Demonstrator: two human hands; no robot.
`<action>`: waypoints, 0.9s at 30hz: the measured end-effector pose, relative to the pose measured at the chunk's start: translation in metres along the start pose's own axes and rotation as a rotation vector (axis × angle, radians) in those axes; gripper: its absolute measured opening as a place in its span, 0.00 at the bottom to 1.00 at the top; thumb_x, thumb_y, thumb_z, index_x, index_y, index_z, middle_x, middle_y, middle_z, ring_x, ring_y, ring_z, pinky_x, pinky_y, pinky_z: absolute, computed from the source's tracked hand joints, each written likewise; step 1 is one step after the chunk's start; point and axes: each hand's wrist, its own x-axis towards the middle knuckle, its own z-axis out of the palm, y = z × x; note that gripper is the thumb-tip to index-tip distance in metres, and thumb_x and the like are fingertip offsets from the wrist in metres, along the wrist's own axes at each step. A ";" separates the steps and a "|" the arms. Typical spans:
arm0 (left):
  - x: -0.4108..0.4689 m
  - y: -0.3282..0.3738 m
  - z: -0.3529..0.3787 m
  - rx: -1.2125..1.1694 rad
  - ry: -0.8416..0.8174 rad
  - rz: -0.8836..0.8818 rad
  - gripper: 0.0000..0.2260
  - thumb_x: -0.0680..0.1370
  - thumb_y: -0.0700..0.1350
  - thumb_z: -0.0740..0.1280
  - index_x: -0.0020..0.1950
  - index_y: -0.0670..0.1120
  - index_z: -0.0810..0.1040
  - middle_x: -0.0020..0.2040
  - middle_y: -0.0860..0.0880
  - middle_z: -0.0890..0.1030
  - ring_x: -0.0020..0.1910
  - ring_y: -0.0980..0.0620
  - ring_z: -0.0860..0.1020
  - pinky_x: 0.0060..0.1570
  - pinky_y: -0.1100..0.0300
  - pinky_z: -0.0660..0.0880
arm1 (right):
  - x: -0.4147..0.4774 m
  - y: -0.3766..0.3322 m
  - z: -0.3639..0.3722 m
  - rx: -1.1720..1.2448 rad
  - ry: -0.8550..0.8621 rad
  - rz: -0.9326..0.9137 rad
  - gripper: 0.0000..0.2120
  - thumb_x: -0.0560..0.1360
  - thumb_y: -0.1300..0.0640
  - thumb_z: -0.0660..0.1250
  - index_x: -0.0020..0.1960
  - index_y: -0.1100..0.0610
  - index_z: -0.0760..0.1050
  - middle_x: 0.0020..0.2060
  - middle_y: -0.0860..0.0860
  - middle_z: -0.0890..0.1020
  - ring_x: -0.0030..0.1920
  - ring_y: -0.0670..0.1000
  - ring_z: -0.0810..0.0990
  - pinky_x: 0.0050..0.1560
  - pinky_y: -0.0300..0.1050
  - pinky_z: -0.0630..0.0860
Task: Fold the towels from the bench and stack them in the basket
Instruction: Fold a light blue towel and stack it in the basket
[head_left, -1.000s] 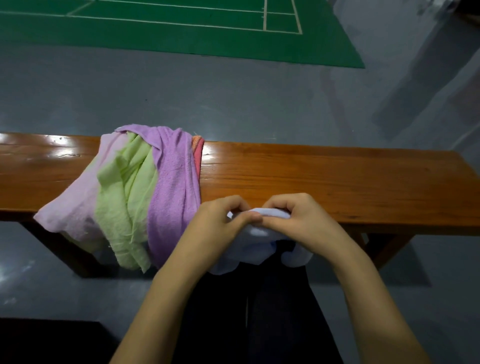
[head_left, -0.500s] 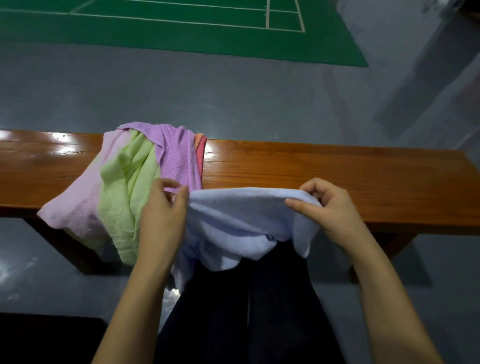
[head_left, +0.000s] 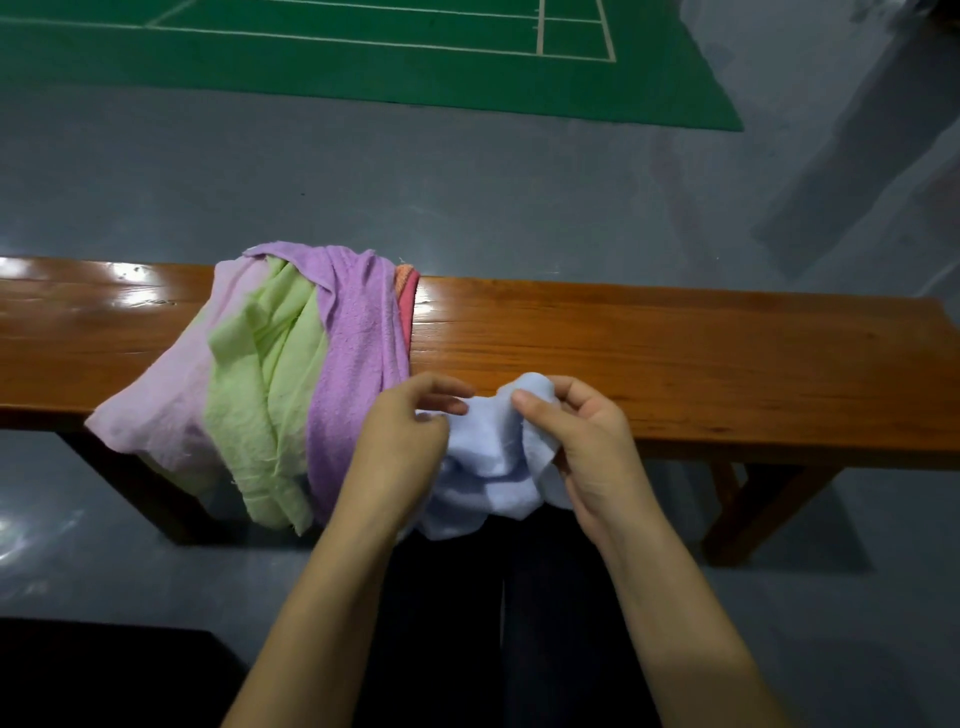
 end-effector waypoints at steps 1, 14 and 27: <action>-0.003 0.004 0.004 -0.144 -0.014 -0.031 0.19 0.72 0.25 0.57 0.42 0.47 0.79 0.39 0.51 0.81 0.35 0.64 0.77 0.35 0.75 0.69 | 0.001 0.001 0.001 -0.003 -0.002 -0.002 0.05 0.69 0.57 0.74 0.43 0.54 0.80 0.44 0.56 0.83 0.47 0.53 0.80 0.57 0.57 0.76; -0.012 0.001 0.022 -0.496 -0.156 -0.003 0.13 0.76 0.34 0.66 0.55 0.49 0.81 0.49 0.49 0.84 0.50 0.55 0.82 0.52 0.62 0.76 | -0.002 0.001 -0.005 0.204 -0.056 0.010 0.10 0.67 0.59 0.72 0.47 0.58 0.82 0.45 0.56 0.85 0.48 0.53 0.83 0.50 0.44 0.78; -0.010 0.014 0.028 -0.231 0.025 0.277 0.05 0.73 0.39 0.72 0.39 0.48 0.80 0.33 0.55 0.80 0.35 0.57 0.78 0.41 0.62 0.73 | -0.012 -0.010 -0.015 0.125 -0.147 -0.081 0.11 0.79 0.63 0.59 0.54 0.65 0.79 0.47 0.60 0.84 0.47 0.53 0.83 0.50 0.43 0.79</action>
